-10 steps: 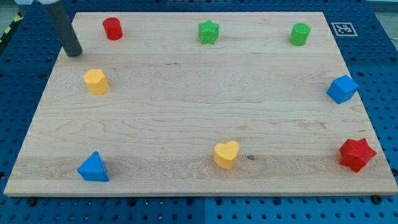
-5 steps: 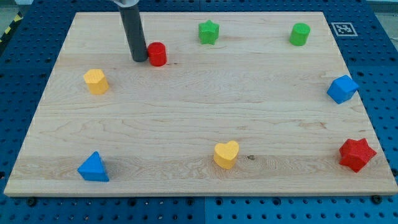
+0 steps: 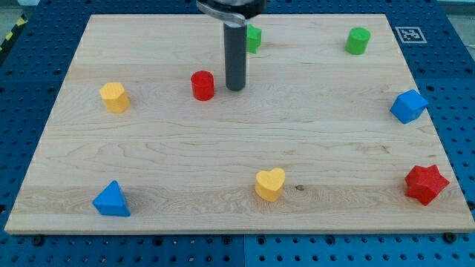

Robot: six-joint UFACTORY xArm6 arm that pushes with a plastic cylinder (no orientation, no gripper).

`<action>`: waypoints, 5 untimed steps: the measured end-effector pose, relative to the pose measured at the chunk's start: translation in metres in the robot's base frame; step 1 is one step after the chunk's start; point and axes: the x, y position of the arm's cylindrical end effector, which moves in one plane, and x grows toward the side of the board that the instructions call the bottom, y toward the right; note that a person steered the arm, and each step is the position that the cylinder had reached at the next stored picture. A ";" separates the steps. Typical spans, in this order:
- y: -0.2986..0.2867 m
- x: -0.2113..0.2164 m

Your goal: Move the red circle to the red star at the bottom right

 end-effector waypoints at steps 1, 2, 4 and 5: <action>-0.040 -0.011; -0.046 0.004; -0.087 0.000; -0.084 0.043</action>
